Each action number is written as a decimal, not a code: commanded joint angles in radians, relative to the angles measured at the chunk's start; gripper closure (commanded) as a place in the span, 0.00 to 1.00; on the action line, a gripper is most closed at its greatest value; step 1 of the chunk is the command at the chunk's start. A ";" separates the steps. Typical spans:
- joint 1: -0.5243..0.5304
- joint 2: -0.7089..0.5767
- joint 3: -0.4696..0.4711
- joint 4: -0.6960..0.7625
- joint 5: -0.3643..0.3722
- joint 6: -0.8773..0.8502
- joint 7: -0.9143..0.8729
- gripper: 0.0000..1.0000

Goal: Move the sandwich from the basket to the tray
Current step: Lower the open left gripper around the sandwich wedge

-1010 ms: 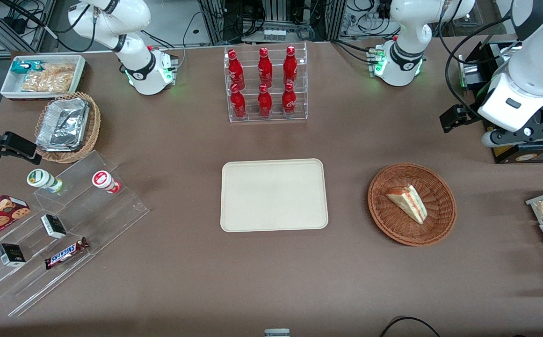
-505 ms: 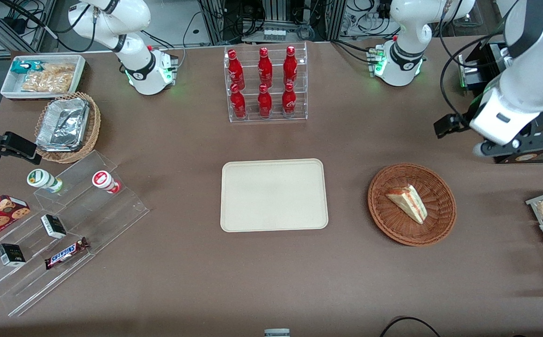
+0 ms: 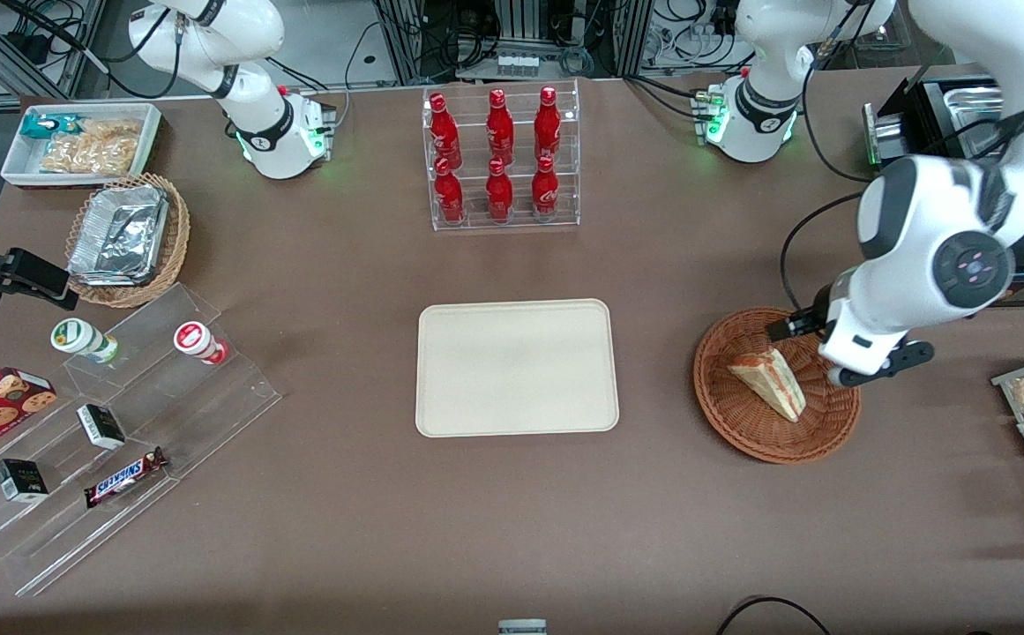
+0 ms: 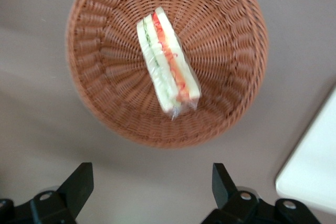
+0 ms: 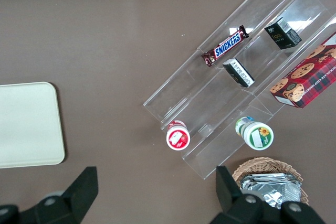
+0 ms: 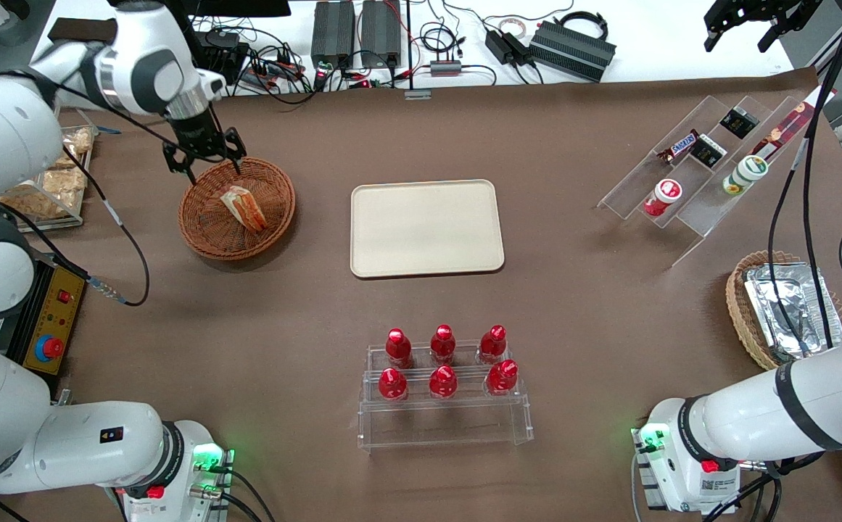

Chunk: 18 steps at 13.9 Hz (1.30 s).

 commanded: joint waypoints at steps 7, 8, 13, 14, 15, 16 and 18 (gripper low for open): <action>0.012 0.106 0.019 -0.036 -0.008 0.136 -0.241 0.00; 0.012 0.115 0.027 -0.038 -0.007 0.155 -0.241 0.00; 0.012 0.173 0.028 -0.033 -0.019 0.249 -0.277 0.00; 0.012 0.181 0.030 -0.032 -0.021 0.267 -0.293 0.00; 0.010 0.184 0.030 -0.030 -0.019 0.278 -0.306 0.00; 0.010 0.184 0.028 -0.027 -0.019 0.277 -0.306 0.00; 0.010 0.183 0.028 -0.007 -0.021 0.272 -0.313 0.00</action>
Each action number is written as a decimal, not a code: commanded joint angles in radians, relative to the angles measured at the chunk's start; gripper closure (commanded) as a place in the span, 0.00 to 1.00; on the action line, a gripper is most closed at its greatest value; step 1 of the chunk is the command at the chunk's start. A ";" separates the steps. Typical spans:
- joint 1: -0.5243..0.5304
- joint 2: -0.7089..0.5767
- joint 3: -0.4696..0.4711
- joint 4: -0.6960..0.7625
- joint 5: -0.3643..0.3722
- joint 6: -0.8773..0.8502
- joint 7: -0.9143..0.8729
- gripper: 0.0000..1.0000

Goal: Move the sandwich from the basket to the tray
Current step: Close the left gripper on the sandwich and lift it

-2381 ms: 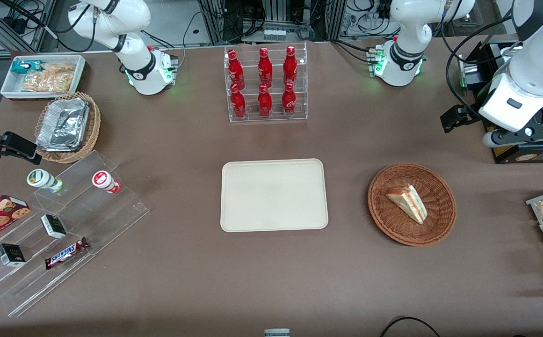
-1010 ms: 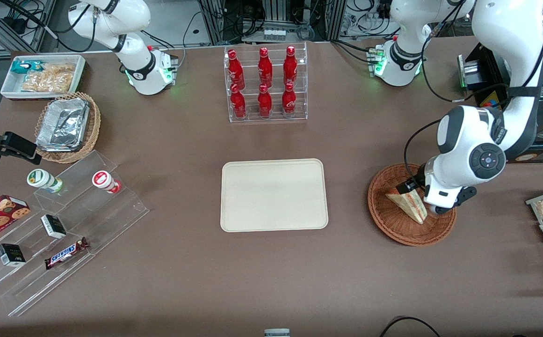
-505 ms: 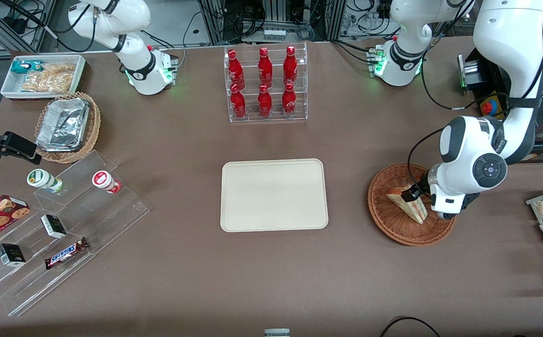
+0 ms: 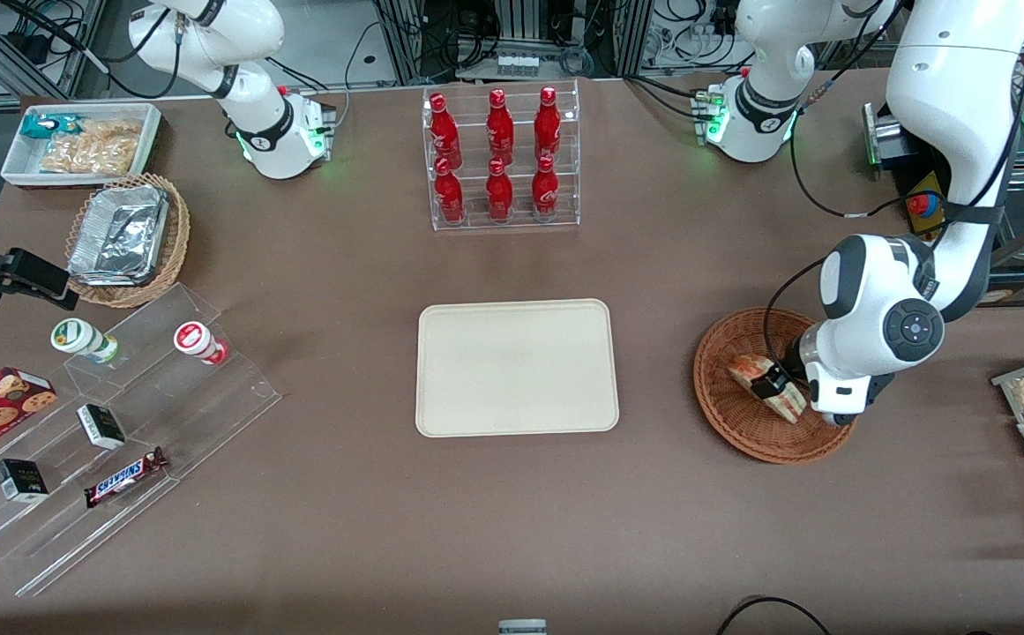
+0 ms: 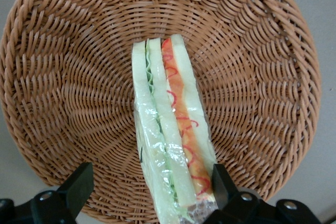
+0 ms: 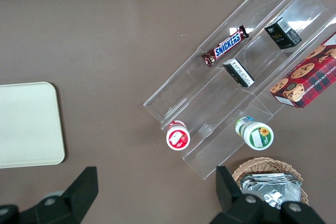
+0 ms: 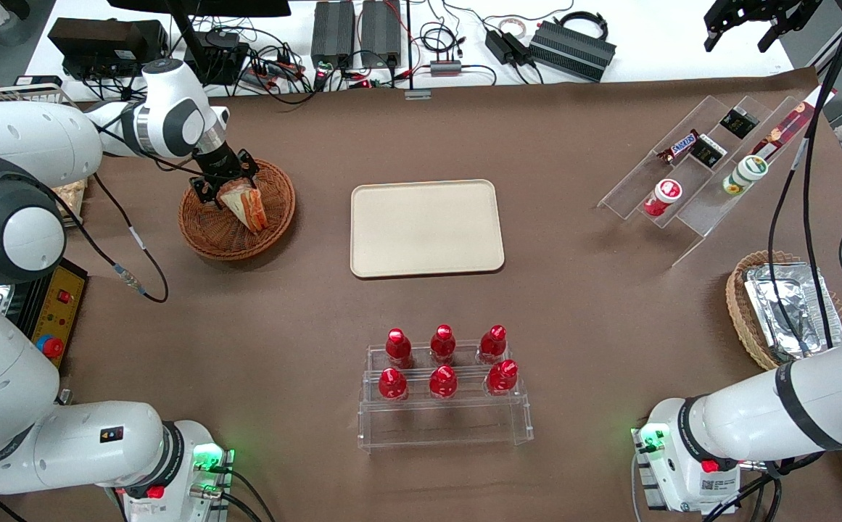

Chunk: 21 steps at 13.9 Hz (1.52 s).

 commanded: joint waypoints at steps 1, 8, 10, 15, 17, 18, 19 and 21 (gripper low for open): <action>0.005 0.009 -0.005 0.034 -0.011 0.007 -0.036 0.00; -0.006 0.066 -0.008 0.037 -0.011 0.093 -0.117 0.00; -0.006 0.069 -0.008 0.037 -0.011 0.093 -0.117 0.00; -0.006 0.067 -0.008 0.042 -0.010 0.085 -0.102 0.72; -0.006 0.049 -0.010 0.043 0.003 0.078 -0.093 0.88; -0.006 0.027 -0.013 0.043 0.003 0.073 -0.074 0.89; -0.010 0.006 -0.013 0.054 0.003 0.043 -0.050 0.89; -0.046 -0.019 -0.013 0.136 0.003 -0.090 -0.039 0.89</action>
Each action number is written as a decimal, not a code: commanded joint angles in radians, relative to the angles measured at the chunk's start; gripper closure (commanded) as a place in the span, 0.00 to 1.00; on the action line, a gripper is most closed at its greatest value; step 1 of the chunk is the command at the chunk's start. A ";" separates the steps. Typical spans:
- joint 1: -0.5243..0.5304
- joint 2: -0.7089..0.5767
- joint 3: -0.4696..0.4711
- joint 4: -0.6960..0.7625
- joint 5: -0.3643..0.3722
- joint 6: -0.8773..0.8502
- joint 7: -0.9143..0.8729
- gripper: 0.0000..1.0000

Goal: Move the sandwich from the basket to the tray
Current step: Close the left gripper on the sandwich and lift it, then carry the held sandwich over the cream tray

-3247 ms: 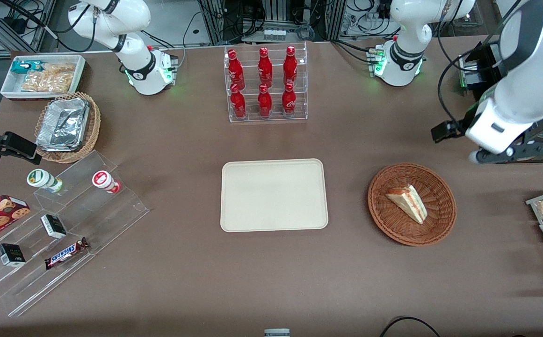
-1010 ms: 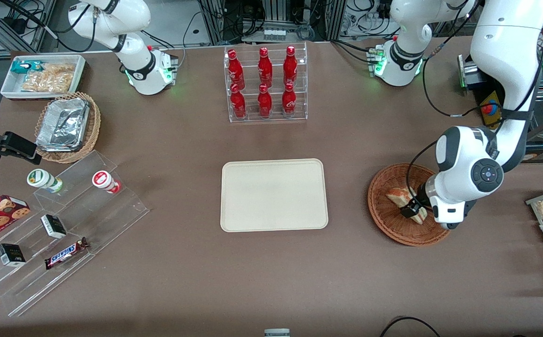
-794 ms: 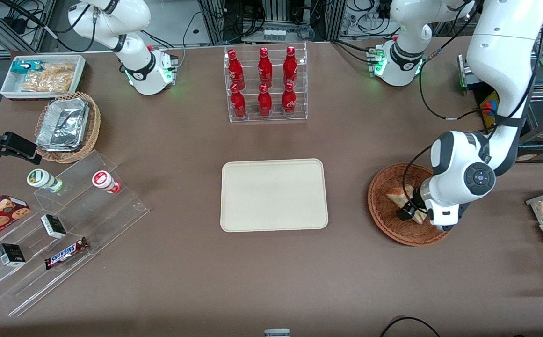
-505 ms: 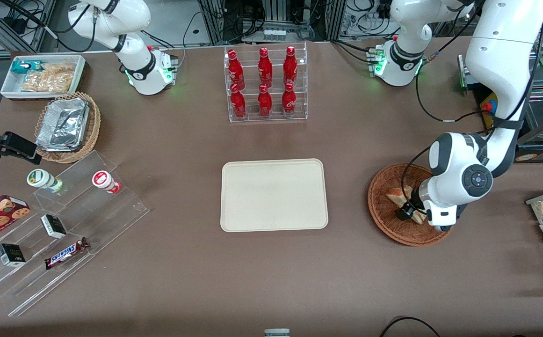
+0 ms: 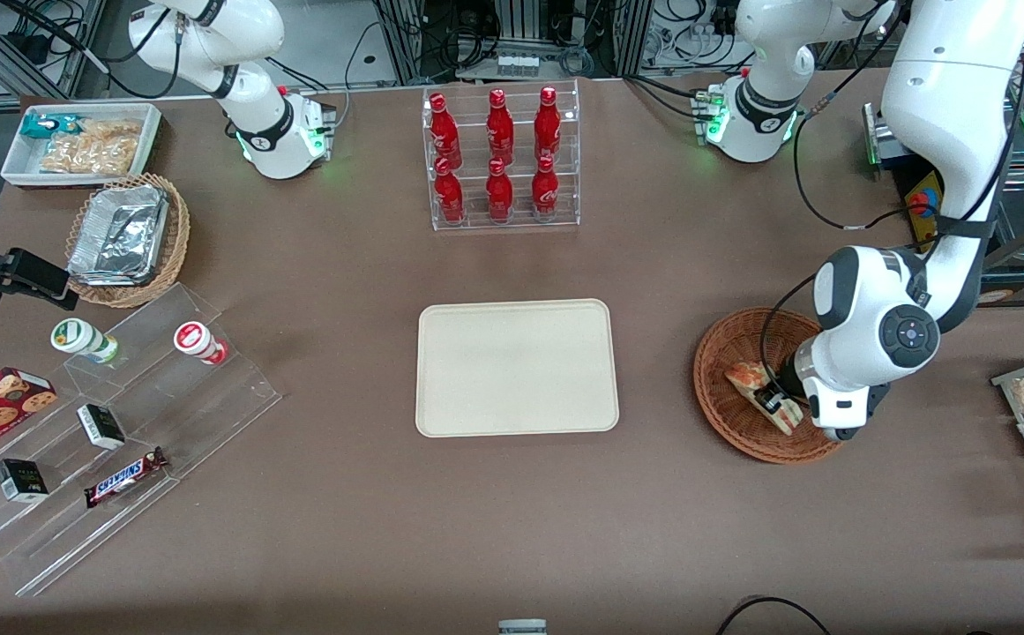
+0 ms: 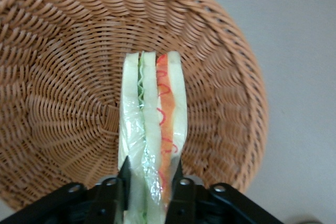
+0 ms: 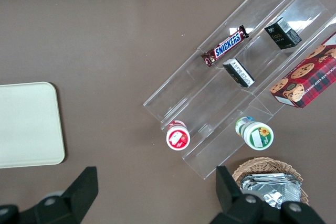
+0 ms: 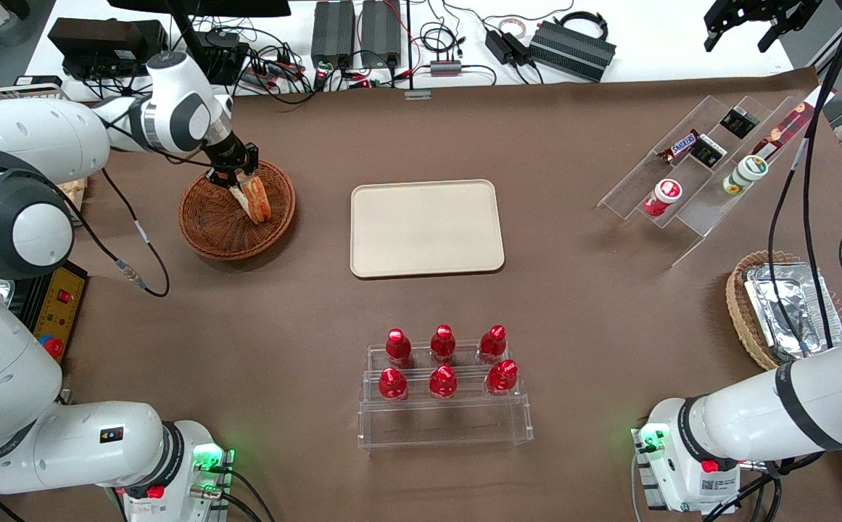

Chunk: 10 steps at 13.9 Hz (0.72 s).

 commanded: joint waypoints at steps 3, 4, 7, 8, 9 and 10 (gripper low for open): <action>-0.096 -0.057 -0.029 0.213 0.000 -0.329 -0.007 0.88; -0.139 -0.060 -0.043 0.228 -0.005 -0.351 -0.008 0.88; -0.317 -0.033 -0.054 0.251 0.006 -0.344 0.002 0.86; -0.362 -0.004 -0.054 0.270 0.011 -0.338 0.013 0.85; -0.411 0.033 -0.055 0.302 0.017 -0.319 0.021 0.85; -0.469 0.073 -0.055 0.326 0.018 -0.299 0.009 0.85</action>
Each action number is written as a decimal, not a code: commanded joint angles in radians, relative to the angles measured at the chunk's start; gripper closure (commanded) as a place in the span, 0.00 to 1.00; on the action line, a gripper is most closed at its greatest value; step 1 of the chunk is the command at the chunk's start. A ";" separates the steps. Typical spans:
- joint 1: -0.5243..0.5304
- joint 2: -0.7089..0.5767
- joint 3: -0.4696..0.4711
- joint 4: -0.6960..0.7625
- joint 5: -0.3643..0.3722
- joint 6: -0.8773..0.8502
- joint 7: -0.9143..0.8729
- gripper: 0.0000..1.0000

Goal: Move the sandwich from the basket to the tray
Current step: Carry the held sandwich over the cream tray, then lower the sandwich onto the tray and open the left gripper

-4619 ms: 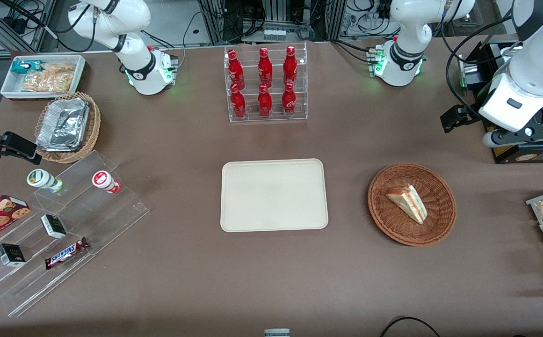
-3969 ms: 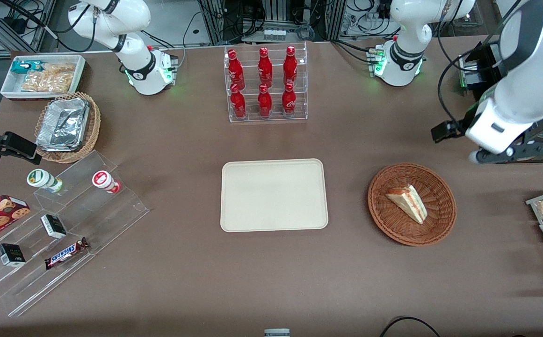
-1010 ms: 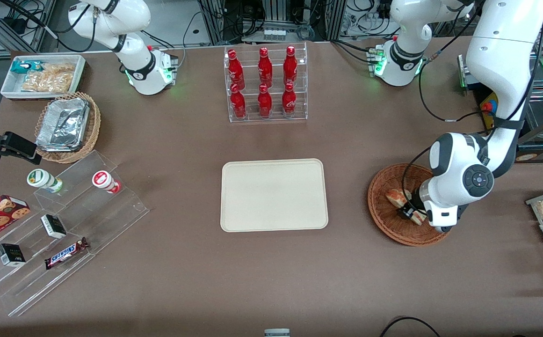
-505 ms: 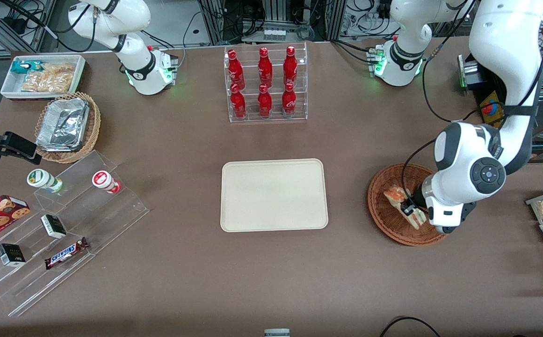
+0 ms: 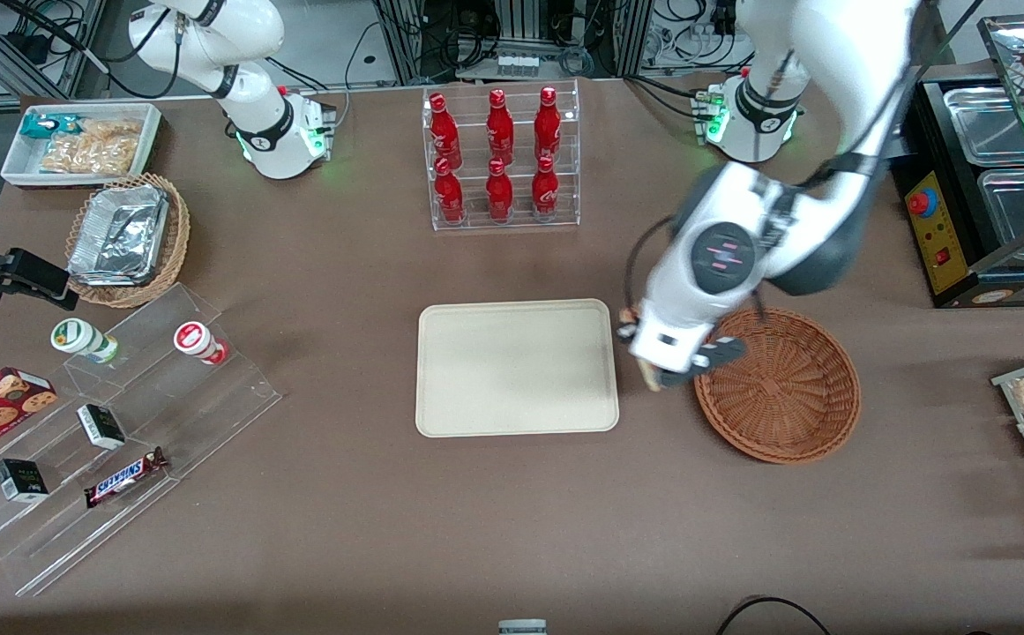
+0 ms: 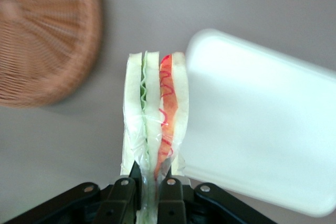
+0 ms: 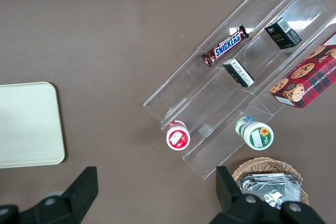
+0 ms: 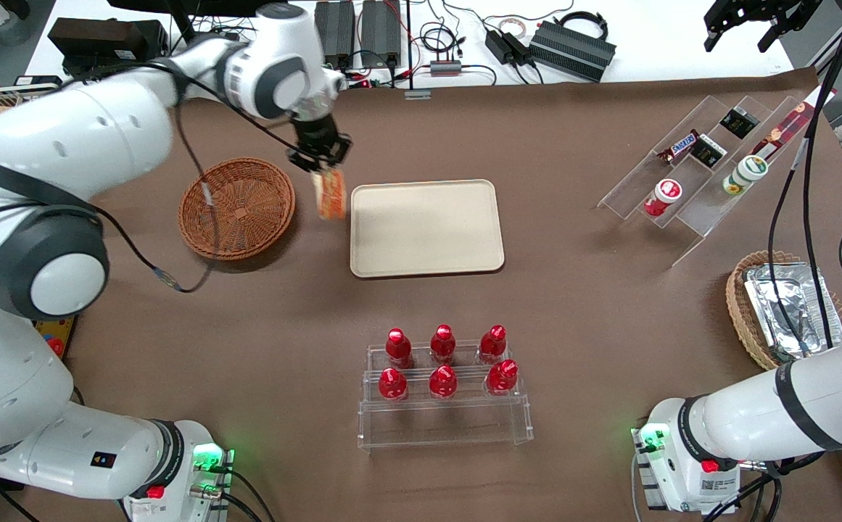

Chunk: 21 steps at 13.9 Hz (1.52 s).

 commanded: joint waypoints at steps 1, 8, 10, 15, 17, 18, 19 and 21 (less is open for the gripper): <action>-0.132 0.129 0.011 0.107 0.015 0.047 0.002 0.83; -0.290 0.378 0.024 0.329 0.054 0.150 -0.069 0.68; -0.290 0.398 0.024 0.328 0.055 0.187 -0.060 0.60; -0.287 0.360 0.066 0.332 0.089 0.189 -0.072 0.00; -0.255 0.280 0.093 0.334 0.091 0.123 -0.066 0.00; -0.235 0.237 0.099 0.335 0.092 0.076 -0.067 0.00; -0.220 0.194 0.109 0.329 0.098 0.027 -0.061 0.00; -0.184 0.110 0.157 0.303 0.103 -0.061 -0.051 0.00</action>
